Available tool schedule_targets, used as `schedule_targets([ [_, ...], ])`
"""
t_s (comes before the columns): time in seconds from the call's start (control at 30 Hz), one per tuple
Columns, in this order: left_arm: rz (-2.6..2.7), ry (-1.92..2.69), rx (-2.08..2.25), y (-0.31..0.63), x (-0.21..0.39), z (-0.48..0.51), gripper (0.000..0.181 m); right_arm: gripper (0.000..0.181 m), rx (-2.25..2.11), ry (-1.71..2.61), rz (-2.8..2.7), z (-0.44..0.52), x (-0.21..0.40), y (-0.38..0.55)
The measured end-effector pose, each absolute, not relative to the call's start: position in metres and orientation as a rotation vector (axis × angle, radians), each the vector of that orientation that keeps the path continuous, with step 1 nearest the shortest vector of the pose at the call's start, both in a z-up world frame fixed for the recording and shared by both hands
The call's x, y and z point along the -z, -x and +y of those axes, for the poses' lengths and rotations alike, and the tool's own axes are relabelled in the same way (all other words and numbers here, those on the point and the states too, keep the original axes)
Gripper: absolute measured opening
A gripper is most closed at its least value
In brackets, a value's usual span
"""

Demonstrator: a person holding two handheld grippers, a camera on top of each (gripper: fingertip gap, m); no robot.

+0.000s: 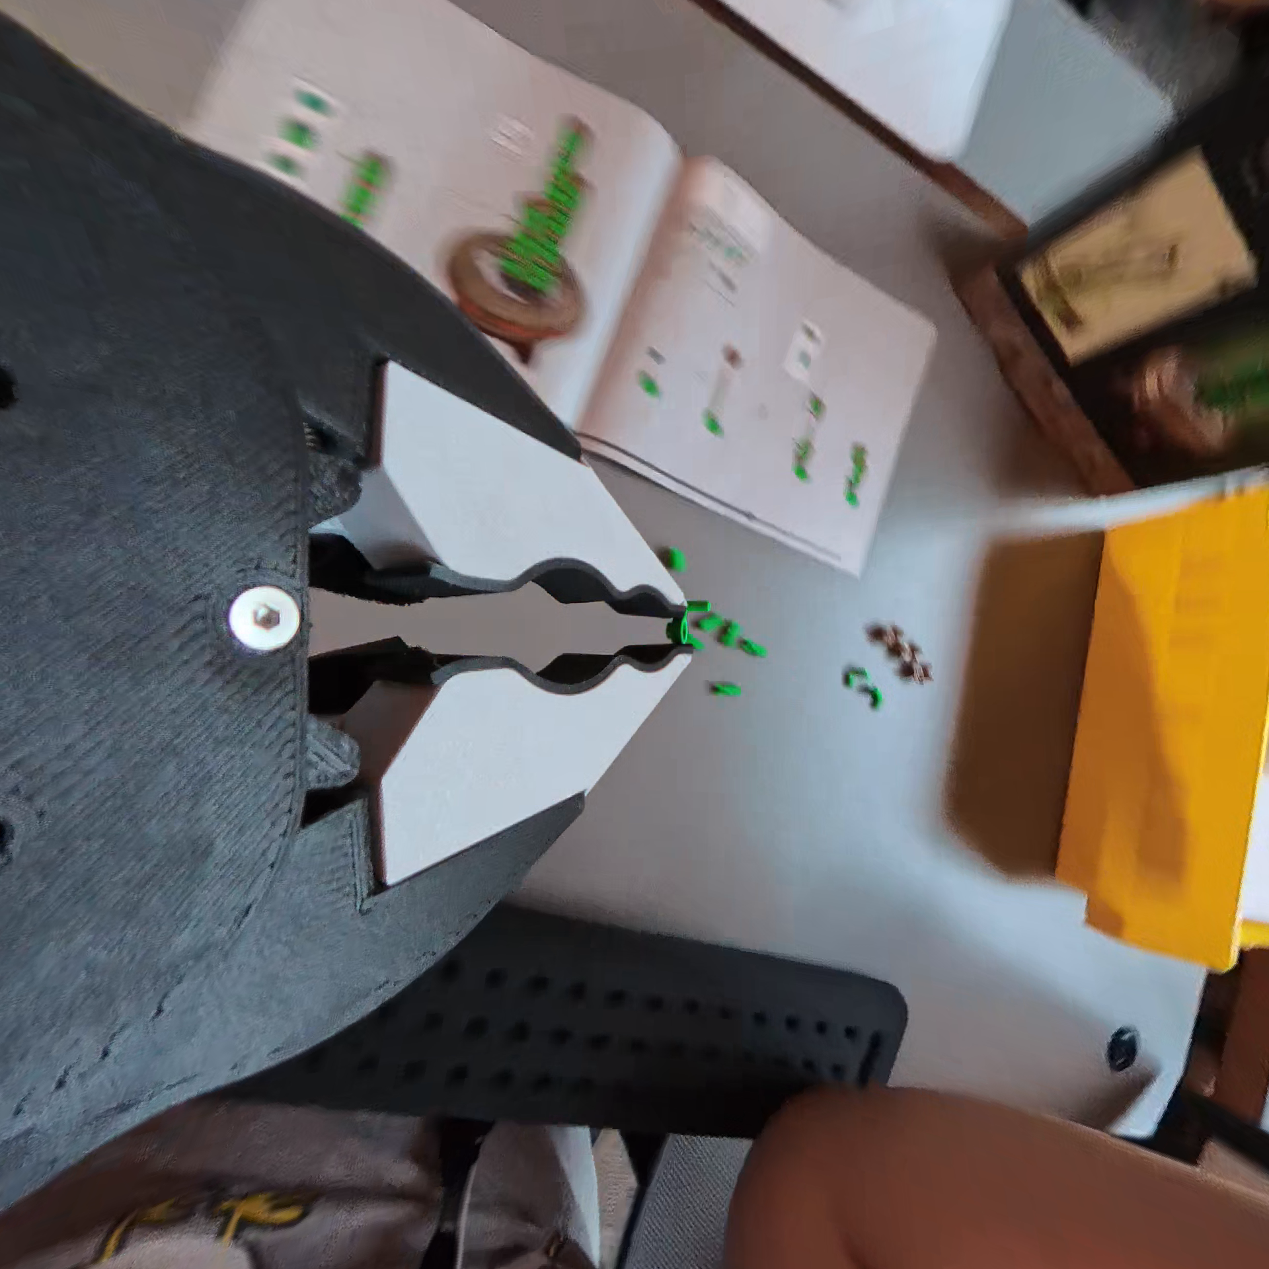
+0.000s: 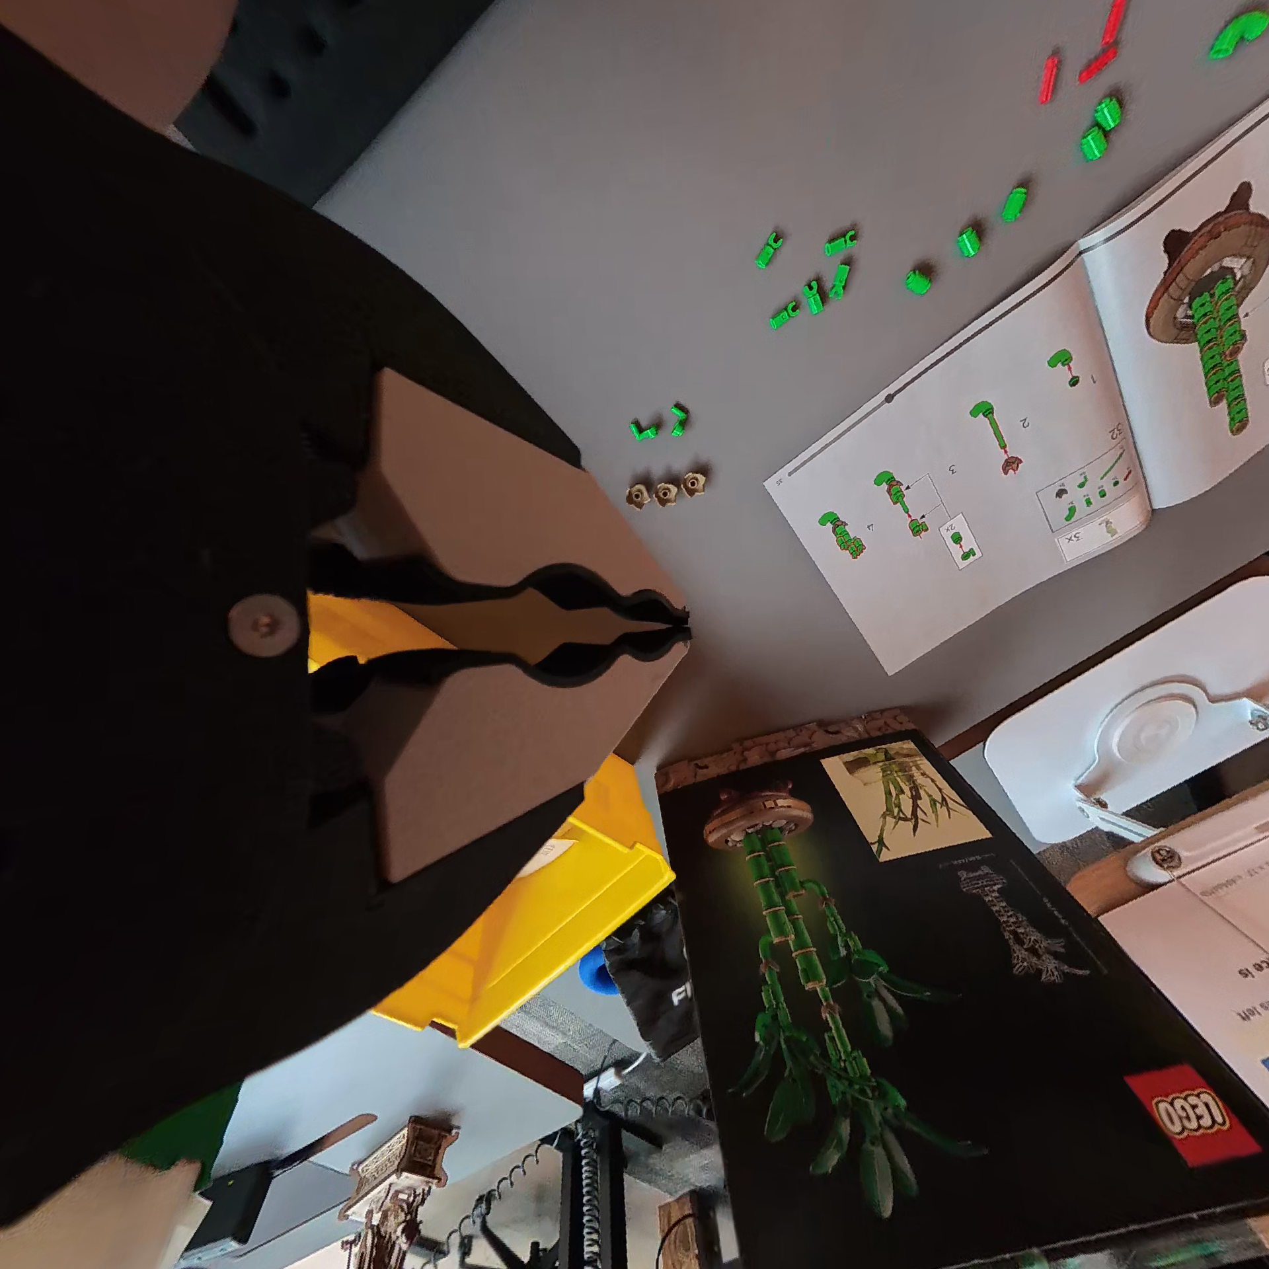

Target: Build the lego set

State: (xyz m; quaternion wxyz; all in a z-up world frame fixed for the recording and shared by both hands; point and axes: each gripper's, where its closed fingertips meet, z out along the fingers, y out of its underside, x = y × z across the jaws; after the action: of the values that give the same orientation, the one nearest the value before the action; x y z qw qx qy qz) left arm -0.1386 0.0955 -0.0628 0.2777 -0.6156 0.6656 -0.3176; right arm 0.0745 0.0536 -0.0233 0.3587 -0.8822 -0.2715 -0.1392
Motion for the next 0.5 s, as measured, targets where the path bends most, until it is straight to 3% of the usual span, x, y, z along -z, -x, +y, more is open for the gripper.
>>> schedule_targets([
  [0.27, 2.139, 1.499, 0.495, 0.005, 0.174, 0.060, 0.005, 0.000, 0.275, 2.198, -0.655, 0.044, 0.015, -0.087],
  [0.5, 2.204, 1.464, 0.354, -0.016, 0.199, 0.065, 0.005, 0.000, 0.221, 2.201, -0.614, 0.043, 0.020, -0.099],
])
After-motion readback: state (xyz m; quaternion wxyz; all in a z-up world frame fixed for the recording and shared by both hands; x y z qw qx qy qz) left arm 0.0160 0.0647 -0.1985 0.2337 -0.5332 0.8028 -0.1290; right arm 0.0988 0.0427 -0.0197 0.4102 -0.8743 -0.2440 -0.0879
